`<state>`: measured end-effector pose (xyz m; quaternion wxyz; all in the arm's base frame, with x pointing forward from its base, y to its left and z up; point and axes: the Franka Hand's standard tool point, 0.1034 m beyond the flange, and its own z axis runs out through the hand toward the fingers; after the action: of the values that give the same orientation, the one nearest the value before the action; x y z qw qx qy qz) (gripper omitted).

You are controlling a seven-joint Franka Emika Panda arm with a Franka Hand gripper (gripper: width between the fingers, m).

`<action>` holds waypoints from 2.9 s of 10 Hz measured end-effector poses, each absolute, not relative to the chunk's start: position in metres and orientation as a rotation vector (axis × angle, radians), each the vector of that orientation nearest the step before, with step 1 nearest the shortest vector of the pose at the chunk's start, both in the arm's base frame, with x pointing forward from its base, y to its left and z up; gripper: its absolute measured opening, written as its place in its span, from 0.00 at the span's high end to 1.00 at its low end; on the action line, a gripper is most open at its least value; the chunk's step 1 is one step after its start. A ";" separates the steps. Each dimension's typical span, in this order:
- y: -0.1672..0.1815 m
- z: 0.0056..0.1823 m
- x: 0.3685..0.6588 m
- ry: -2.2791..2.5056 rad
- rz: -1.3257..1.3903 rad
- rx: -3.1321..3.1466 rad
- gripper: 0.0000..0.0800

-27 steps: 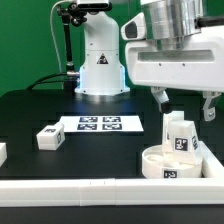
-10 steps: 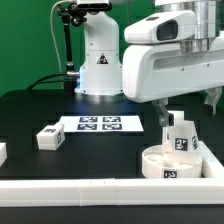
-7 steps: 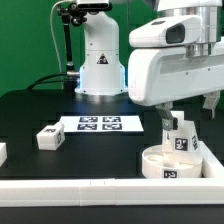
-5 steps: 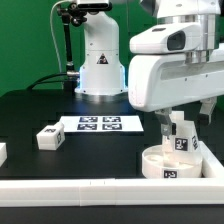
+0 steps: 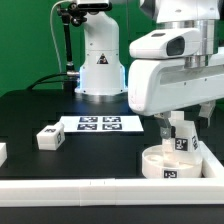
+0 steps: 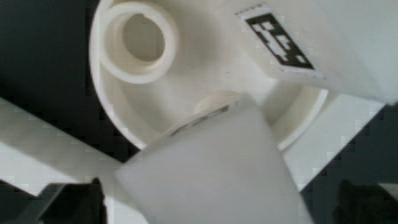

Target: Assemble stool

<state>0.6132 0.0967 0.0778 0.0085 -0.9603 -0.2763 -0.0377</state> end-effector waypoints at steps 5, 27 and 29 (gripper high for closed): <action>0.095 0.078 0.613 -0.854 -0.118 -3.003 0.57; 0.104 0.075 0.609 1.528 -0.014 -2.623 0.57; 0.105 0.075 0.609 1.770 0.010 -2.427 0.57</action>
Offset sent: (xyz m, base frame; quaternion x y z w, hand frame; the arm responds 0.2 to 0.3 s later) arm 0.0000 0.0000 0.0000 0.0000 0.0000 0.0000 1.0000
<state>0.6086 0.1053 0.0745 0.0689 -0.8059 0.5880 0.0032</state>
